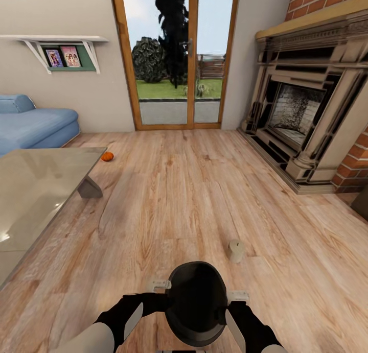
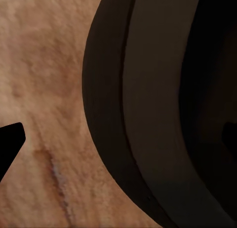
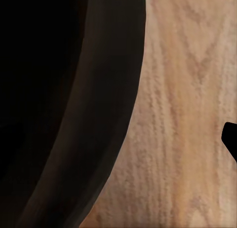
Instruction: Place each of the two pumpkins and all three candles from the living room inside a cabinet in the living room (use any cabinet), then make sure every cabinet is closed, and position the cauldron so it is next to a table in the living room.
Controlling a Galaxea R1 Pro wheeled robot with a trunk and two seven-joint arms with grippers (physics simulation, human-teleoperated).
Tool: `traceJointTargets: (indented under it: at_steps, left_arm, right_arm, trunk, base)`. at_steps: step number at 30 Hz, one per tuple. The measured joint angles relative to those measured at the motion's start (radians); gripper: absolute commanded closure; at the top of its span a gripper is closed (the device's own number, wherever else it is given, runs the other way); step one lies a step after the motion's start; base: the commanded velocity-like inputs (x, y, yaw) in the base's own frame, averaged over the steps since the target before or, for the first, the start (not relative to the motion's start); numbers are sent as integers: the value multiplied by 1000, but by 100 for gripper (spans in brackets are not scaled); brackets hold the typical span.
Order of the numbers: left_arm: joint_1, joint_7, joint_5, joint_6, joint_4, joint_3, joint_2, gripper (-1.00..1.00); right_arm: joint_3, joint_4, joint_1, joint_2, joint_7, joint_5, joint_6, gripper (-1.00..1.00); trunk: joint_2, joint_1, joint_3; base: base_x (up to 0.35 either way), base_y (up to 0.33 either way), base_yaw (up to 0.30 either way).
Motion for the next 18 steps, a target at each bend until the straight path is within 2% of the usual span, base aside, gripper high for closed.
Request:
traceJointTargets:
  at_steps: [18]
  left_arm:
    - [0, 0, 0, -1, 0, 0, 0, -100]
  right_arm:
    - [0, 0, 0, 0, 0, 0, 0, -100]
  trunk:
    - [0, 0, 0]
  base:
    - [0, 0, 0]
